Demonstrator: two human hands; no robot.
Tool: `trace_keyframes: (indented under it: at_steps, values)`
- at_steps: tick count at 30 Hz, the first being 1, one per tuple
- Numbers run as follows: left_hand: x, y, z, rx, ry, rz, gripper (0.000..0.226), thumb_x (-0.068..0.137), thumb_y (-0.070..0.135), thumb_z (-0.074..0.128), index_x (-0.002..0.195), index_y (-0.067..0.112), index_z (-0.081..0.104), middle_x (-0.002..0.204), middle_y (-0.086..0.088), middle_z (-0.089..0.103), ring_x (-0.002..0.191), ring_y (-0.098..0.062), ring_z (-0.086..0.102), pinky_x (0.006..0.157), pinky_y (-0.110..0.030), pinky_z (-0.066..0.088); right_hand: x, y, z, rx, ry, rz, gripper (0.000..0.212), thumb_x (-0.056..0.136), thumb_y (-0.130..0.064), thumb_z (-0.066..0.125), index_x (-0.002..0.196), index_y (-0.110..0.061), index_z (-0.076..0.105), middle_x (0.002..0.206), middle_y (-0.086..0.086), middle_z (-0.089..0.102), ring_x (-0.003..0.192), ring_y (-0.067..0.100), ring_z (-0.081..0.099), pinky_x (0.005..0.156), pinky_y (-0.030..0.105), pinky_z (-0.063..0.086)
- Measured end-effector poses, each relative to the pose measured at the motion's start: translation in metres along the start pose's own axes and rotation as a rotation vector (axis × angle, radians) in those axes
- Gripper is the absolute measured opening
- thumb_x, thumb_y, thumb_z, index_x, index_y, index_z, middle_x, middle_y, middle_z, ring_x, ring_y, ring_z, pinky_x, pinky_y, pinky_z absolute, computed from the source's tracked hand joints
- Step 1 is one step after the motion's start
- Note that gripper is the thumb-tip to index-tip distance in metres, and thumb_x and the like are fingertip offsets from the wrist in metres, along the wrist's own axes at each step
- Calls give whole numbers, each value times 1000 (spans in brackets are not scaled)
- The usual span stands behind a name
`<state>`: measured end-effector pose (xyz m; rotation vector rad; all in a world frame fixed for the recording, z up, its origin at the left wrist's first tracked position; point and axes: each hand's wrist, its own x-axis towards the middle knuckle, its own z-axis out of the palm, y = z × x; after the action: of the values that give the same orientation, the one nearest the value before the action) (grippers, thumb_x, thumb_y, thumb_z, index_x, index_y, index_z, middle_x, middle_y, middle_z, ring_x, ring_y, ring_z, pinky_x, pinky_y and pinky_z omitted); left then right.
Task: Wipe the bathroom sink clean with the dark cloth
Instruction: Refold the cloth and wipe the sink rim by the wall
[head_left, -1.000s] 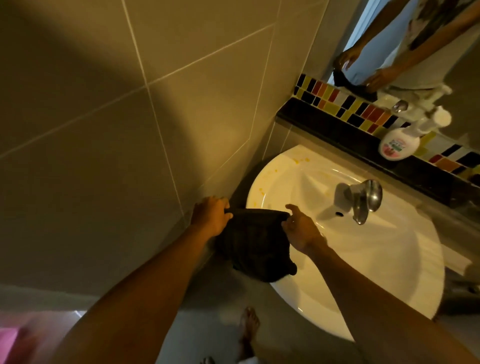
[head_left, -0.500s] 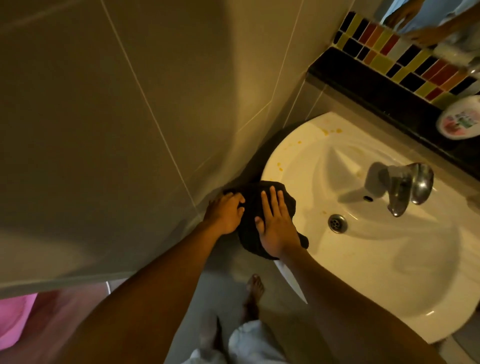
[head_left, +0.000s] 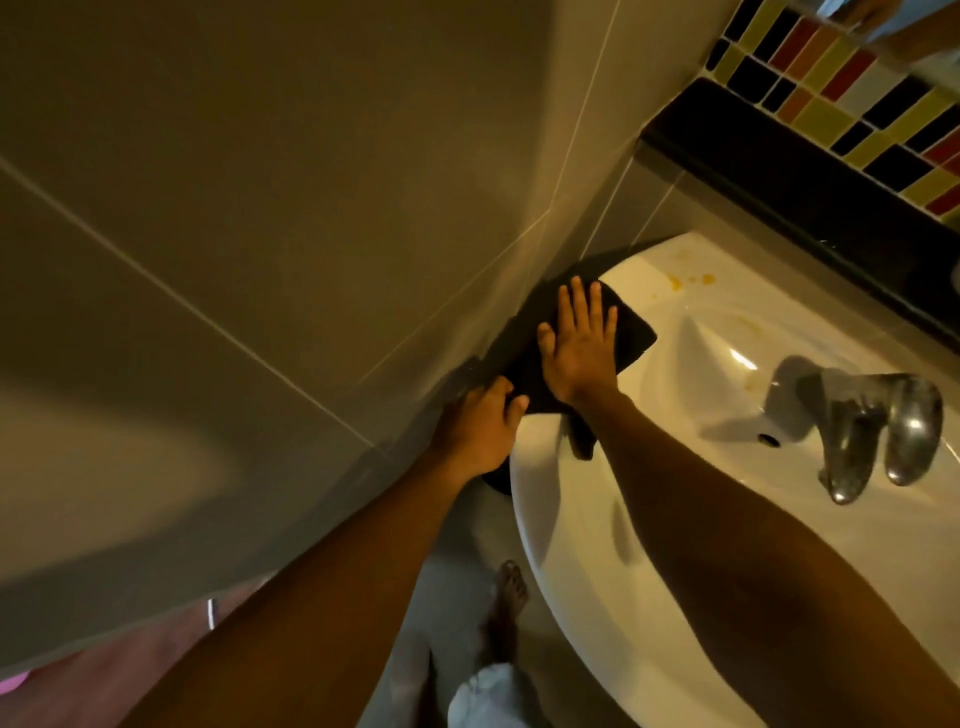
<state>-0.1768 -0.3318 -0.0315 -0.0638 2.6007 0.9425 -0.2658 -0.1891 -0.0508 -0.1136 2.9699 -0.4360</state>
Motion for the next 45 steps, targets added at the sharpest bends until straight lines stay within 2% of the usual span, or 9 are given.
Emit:
trace_keyframes:
  at_steps: [5,12,17,22,25,32,36,40,45]
  values:
    - [16,29,14,-116,95,-23,54,99,40,39,147,17,30,150,-15,35,133,-34,41,105,-45,40,44,28,-19,-44,9,-29,56,101,-39,20,150,-14,19,161,7,13,149,25,-4,118,42,-8]
    - [42,51,32,-58,62,-43,71,98,48,35,154,21,-1,159,-11,13,136,-35,36,104,-44,39,100,95,-54,-91,89,89,51,102,-35,19,144,-12,34,158,9,23,149,24,4,120,43,-2]
    - [43,59,40,45,150,-142,67,99,50,28,154,18,9,158,-11,22,129,-37,46,101,-43,40,93,93,-49,2,183,189,49,101,-40,20,145,-22,32,157,5,27,149,26,5,120,50,-2]
    - [44,63,41,126,271,-108,61,101,44,28,151,12,22,154,-15,34,130,-35,47,105,-40,37,39,55,-26,-102,100,-133,55,95,-55,19,146,-34,28,158,-4,25,148,29,1,114,56,-13]
    - [40,67,37,134,267,-100,63,100,44,31,153,14,15,158,-13,26,138,-32,37,110,-36,30,49,81,-37,-165,39,-217,55,97,-51,15,149,-34,18,160,-4,18,149,24,-1,118,50,-7]
    - [46,59,43,234,178,-20,85,91,62,38,152,27,-9,160,-8,15,141,-34,33,106,-45,41,54,159,-63,-125,60,147,53,101,-40,12,152,-25,1,162,-3,0,148,16,-6,121,37,-3]
    - [44,61,42,237,179,-18,85,91,59,41,151,29,-12,160,-7,17,140,-34,35,104,-46,43,18,168,-51,-81,159,290,54,102,-35,15,151,-19,-1,162,2,-3,148,20,-8,121,38,-2]
    - [44,58,42,215,180,-15,85,91,61,39,151,31,-12,160,-7,19,138,-35,37,102,-46,45,-20,166,-37,-150,113,445,56,101,-36,12,151,-14,-4,161,7,-7,148,24,-9,122,39,1]
    - [43,57,44,173,178,-16,85,91,58,43,152,30,-9,159,-10,20,137,-39,37,102,-51,43,-85,151,-31,-51,161,554,64,100,-28,31,151,-6,-3,161,14,0,148,30,5,119,42,17]
